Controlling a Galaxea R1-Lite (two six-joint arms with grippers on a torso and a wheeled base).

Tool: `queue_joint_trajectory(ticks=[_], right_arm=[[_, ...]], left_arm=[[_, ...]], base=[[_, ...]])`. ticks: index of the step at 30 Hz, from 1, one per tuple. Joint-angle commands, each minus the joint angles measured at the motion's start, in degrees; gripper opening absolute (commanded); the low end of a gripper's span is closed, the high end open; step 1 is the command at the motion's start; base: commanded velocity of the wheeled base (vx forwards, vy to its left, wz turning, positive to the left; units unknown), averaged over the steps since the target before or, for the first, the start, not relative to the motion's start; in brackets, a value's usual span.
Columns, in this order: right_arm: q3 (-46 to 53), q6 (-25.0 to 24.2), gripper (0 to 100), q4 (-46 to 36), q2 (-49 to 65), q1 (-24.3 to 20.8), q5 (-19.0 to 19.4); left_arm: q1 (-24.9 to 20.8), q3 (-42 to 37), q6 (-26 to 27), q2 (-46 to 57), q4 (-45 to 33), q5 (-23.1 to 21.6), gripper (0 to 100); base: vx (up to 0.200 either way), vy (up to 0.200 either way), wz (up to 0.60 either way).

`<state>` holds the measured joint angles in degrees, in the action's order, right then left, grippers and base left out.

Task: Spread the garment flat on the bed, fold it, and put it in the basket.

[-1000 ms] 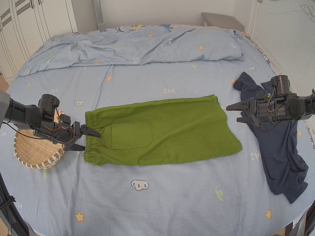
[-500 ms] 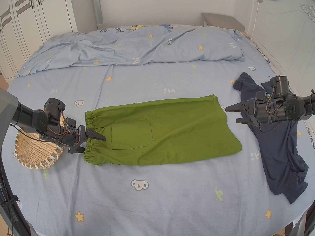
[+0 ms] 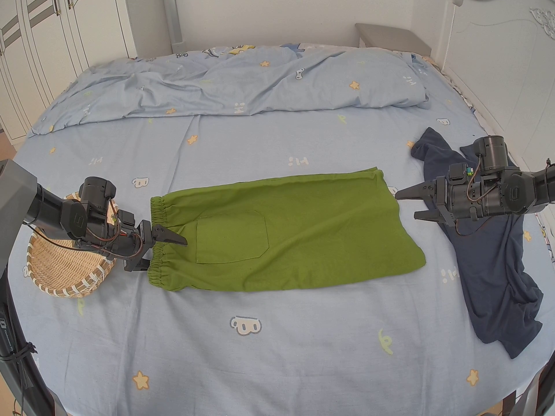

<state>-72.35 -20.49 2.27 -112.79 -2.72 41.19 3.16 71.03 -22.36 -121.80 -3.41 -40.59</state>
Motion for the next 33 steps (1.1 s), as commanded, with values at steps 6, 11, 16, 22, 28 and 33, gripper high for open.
queue_joint_trajectory(ticks=[6,11,16,22,28,33], right_arm=[[0.0,0.0,100,0.0,-0.2,0.0,0.0],[0.0,0.0,100,0.0,-0.3,0.0,0.0],[-0.1,0.0,100,0.1,-0.4,0.0,0.0],[-0.4,1.8,100,-0.3,-3.0,0.3,-0.5],[-3.4,2.1,100,-1.5,-6.5,1.5,-0.5],[-6.5,5.2,100,-5.4,-10.2,2.5,-0.6]], left_arm=[[0.2,-0.1,-1.6,-1.4,2.4,-2.6,100],[0.4,0.0,-1.6,-2.3,3.1,-2.6,100],[0.4,0.2,-1.7,-2.3,3.3,-2.6,0],[0.2,0.3,-5.1,-2.0,3.9,-3.0,0],[0.5,0.2,-7.1,-1.4,5.1,-5.9,0],[1.6,0.0,-7.2,-0.1,5.1,-6.0,0]], base=[[0.000,0.000,0.00],[0.000,0.000,0.00],[0.000,0.000,0.00],[0.000,0.000,0.00],[0.000,0.000,0.00],[0.000,0.000,0.00]])
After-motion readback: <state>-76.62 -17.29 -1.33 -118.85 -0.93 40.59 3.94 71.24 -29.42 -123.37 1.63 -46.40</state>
